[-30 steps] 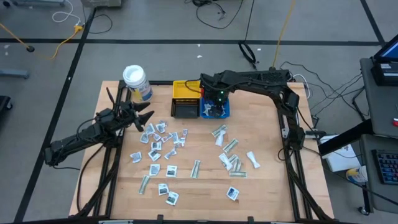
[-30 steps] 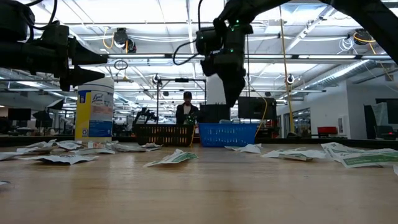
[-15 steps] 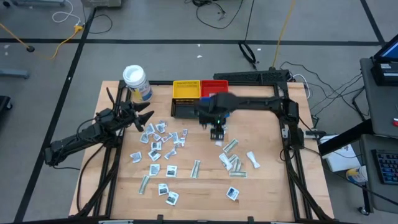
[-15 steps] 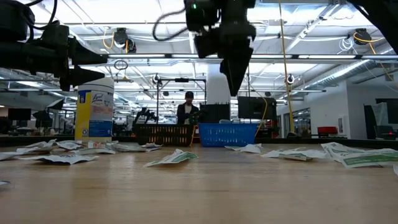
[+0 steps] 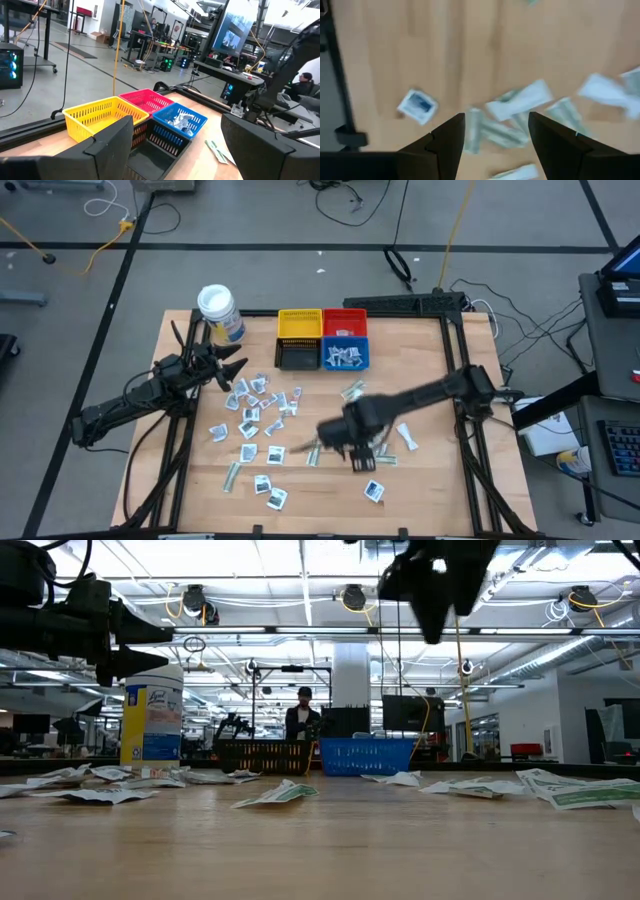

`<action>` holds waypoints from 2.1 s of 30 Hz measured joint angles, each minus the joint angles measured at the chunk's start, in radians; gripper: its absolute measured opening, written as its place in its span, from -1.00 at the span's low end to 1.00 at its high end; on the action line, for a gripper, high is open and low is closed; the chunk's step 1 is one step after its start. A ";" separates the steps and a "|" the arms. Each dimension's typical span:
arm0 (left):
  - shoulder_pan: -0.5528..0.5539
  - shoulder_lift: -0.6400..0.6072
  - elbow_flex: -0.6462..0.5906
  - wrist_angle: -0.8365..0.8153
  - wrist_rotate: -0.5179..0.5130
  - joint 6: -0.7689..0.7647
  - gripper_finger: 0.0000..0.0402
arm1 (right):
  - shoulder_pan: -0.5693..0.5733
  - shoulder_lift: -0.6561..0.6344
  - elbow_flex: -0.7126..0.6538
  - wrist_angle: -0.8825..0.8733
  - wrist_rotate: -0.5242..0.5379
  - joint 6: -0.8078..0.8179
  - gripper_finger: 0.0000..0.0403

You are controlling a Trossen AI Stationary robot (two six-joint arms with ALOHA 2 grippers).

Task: Pick & Place First Aid Supplies
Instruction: Put the blue alcohol pad into the blue basket

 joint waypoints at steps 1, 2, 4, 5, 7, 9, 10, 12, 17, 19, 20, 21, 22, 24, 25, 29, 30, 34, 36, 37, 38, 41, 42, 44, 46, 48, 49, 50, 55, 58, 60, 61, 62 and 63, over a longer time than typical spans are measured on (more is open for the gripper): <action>0.000 0.000 0.000 0.000 0.000 0.000 0.52 | 0.025 0.001 0.000 0.003 0.001 0.025 0.05; 0.000 0.000 0.000 0.000 0.000 0.000 0.52 | 0.050 0.001 0.000 0.003 0.001 0.051 0.05; 0.000 0.000 0.000 0.000 0.000 0.000 0.52 | 0.098 -0.001 0.000 0.005 0.001 0.100 0.05; 0.000 0.000 0.000 0.000 0.000 0.000 0.52 | 0.119 -0.001 0.000 0.004 0.000 0.127 0.05; 0.000 0.000 0.000 0.000 0.000 0.000 0.52 | 0.161 -0.001 0.000 0.007 0.000 0.178 0.05; 0.000 0.000 0.000 0.000 0.000 0.000 0.52 | 0.196 -0.001 0.000 0.017 0.002 0.221 0.05; 0.000 0.000 0.000 0.000 0.000 0.000 0.52 | 0.214 -0.001 0.000 0.021 0.002 0.242 0.05; 0.000 0.000 0.000 0.000 0.000 0.000 0.52 | 0.246 -0.001 0.000 0.024 0.004 0.283 0.05; 0.000 0.000 0.000 0.000 0.000 0.000 0.52 | 0.305 -0.001 0.000 0.031 0.037 0.355 0.05; 0.000 0.000 0.000 0.000 0.000 0.000 0.52 | 0.315 -0.001 0.000 0.032 0.052 0.362 0.05; 0.000 0.000 0.000 0.000 0.000 0.000 0.52 | 0.318 -0.001 0.000 0.032 0.052 0.367 0.05; 0.000 0.000 0.000 0.000 0.000 0.000 0.52 | 0.318 -0.001 -0.002 0.035 0.054 0.372 0.05; 0.000 0.000 0.000 0.000 0.000 0.000 0.52 | 0.318 -0.001 -0.013 0.046 0.053 0.375 0.05; 0.000 0.000 0.000 0.000 0.000 0.000 0.52 | 0.319 -0.001 -0.050 0.082 0.051 0.385 0.05; 0.000 0.000 0.000 0.000 0.000 0.000 0.52 | 0.322 -0.001 -0.070 0.099 0.049 0.389 0.05; 0.000 0.000 0.000 0.000 0.000 0.000 0.52 | 0.335 0.000 -0.140 0.154 0.050 0.399 0.05; 0.000 0.000 0.000 0.000 0.000 0.000 0.52 | 0.340 0.000 -0.158 0.168 0.052 0.399 0.05; 0.000 0.000 0.000 0.000 0.000 0.000 0.52 | 0.358 0.000 -0.229 0.244 0.087 0.365 0.05; 0.000 0.000 0.000 0.000 0.000 0.000 0.52 | 0.369 0.000 -0.258 0.278 0.106 0.349 0.05; 0.000 0.000 0.000 0.000 0.000 0.000 0.52 | 0.372 0.000 -0.275 0.299 0.111 0.343 0.05; 0.000 0.000 0.000 0.000 0.000 0.000 0.52 | 0.377 0.000 -0.290 0.320 0.119 0.336 0.05; 0.000 0.000 0.000 0.000 0.000 0.000 0.52 | 0.384 0.000 -0.335 0.386 0.130 0.322 0.05; 0.000 0.000 0.000 0.000 0.000 0.000 0.52 | 0.384 0.000 -0.349 0.407 0.129 0.322 0.05; 0.000 0.000 0.000 0.000 0.000 0.000 0.52 | 0.384 0.000 -0.376 0.441 0.128 0.322 0.05; 0.000 0.000 0.000 0.000 0.000 0.000 0.52 | 0.384 0.000 -0.400 0.475 0.131 0.321 0.05; 0.000 0.000 0.000 0.000 0.000 0.000 0.52 | 0.384 0.000 -0.427 0.511 0.137 0.316 0.05; 0.000 0.000 0.000 0.000 0.000 0.000 0.52 | 0.384 0.000 -0.440 0.527 0.147 0.316 0.05; 0.000 0.000 0.000 0.000 0.000 0.000 0.52 | 0.384 0.000 -0.453 0.540 0.154 0.317 0.05; 0.000 0.000 0.000 0.000 0.000 0.000 0.52 | 0.384 0.000 -0.503 0.589 0.154 0.309 0.05; 0.000 0.000 0.000 0.000 0.000 0.000 0.52 | 0.384 -0.002 -0.522 0.625 0.159 0.272 0.04; 0.000 0.000 0.000 0.000 0.000 0.000 0.52 | 0.384 -0.004 -0.530 0.639 0.162 0.250 -0.01; 0.000 0.000 0.000 0.000 0.000 0.000 0.52 | 0.384 -0.004 -0.531 0.642 0.173 0.247 -0.05; 0.000 0.000 0.000 0.000 0.000 0.000 0.52 | 0.384 -0.004 -0.532 0.646 0.179 0.245 -0.10; 0.000 0.000 0.000 0.000 0.000 0.000 0.52 | 0.384 -0.004 -0.532 0.652 0.181 0.242 -0.16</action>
